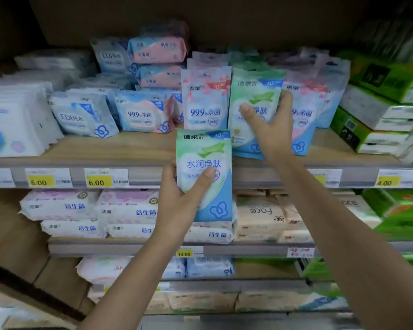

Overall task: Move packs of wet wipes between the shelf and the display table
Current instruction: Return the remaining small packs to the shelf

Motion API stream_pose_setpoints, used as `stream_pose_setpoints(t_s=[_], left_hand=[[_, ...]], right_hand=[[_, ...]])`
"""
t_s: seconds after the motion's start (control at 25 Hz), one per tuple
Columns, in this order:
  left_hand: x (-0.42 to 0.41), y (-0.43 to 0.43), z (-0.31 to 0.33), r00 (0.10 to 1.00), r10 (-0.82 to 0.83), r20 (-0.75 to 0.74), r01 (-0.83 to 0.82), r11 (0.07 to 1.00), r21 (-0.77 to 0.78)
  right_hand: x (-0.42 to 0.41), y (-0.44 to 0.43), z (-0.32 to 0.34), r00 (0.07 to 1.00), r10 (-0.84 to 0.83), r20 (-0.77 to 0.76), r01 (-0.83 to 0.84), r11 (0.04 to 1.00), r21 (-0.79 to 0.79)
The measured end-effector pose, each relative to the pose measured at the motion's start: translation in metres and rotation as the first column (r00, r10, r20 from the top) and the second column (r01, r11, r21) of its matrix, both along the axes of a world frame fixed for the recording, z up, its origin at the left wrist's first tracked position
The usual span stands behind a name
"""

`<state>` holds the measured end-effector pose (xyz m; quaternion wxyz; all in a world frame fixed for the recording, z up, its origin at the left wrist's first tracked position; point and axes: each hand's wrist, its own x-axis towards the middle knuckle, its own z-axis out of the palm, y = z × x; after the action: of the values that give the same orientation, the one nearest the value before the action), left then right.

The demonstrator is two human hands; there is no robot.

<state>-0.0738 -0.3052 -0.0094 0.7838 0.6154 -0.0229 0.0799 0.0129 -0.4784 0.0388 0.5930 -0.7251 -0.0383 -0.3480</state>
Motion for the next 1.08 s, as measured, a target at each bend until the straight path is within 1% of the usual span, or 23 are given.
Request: stream_pose_setpoints(t_s=[0.08,0.2,0.28,0.36,0.4,0.44,0.48,0.52,0.6,0.68,0.8,0.88,0.96,1.0,1.08], left_hand=[[0.01,-0.004,0.006,1.0,-0.011,0.018,0.012,1.0,-0.015],[0.025,-0.012,0.013,0.998,-0.061,0.021,0.062,0.996,-0.067],[0.036,-0.016,0.017,0.994,-0.097,0.052,0.1,0.993,-0.067],[0.047,-0.022,0.023,0.987,-0.127,0.103,0.133,0.989,-0.057],[0.054,-0.027,0.027,0.982,-0.138,0.131,0.145,0.988,-0.047],[0.059,-0.033,0.03,0.977,-0.142,0.159,0.148,0.989,-0.03],[0.065,-0.039,0.034,0.972,-0.138,0.188,0.14,0.99,0.002],[0.071,-0.045,0.036,0.967,-0.133,0.219,0.128,0.991,0.04],[0.081,-0.056,0.036,0.955,-0.13,0.268,0.102,0.988,0.116],[0.087,-0.066,0.035,0.945,-0.111,0.309,0.055,0.982,0.183],[0.087,-0.075,0.031,0.917,-0.091,0.388,-0.029,0.956,0.293],[0.088,-0.08,0.028,0.907,-0.106,0.407,-0.048,0.935,0.351],[0.089,-0.085,0.025,0.891,-0.105,0.441,-0.116,0.888,0.445],[0.089,-0.086,0.024,0.873,-0.096,0.478,-0.181,0.846,0.501],[0.086,-0.083,0.024,0.821,-0.088,0.564,-0.328,0.736,0.592]], right_hand=[[0.006,0.002,-0.006,0.999,-0.023,0.03,0.025,0.997,-0.079],[0.013,-0.001,-0.007,0.995,-0.085,0.051,0.096,0.957,-0.275],[0.015,-0.007,-0.003,0.988,-0.15,0.04,0.153,0.887,-0.436],[0.014,-0.019,0.003,0.966,-0.254,0.037,0.226,0.771,-0.595],[0.012,-0.025,0.007,0.96,-0.281,0.004,0.219,0.736,-0.641],[0.009,-0.031,0.011,0.958,-0.282,-0.047,0.184,0.734,-0.653],[0.008,-0.035,0.015,0.96,-0.267,-0.081,0.156,0.752,-0.64],[0.008,-0.036,0.015,0.965,-0.255,-0.067,0.16,0.768,-0.62],[0.011,-0.035,0.011,0.961,-0.276,0.0,0.22,0.767,-0.603],[0.01,-0.034,0.004,0.96,-0.275,0.041,0.25,0.787,-0.564],[-0.004,-0.041,-0.003,0.961,-0.26,0.099,0.277,0.858,-0.434],[-0.017,-0.043,-0.01,0.969,-0.234,0.078,0.246,0.894,-0.375],[-0.027,-0.039,-0.018,0.988,-0.152,0.011,0.147,0.929,-0.339],[-0.03,-0.036,-0.022,0.993,-0.114,-0.021,0.102,0.944,-0.313],[-0.03,-0.034,-0.028,0.995,-0.092,-0.047,0.077,0.962,-0.263]])
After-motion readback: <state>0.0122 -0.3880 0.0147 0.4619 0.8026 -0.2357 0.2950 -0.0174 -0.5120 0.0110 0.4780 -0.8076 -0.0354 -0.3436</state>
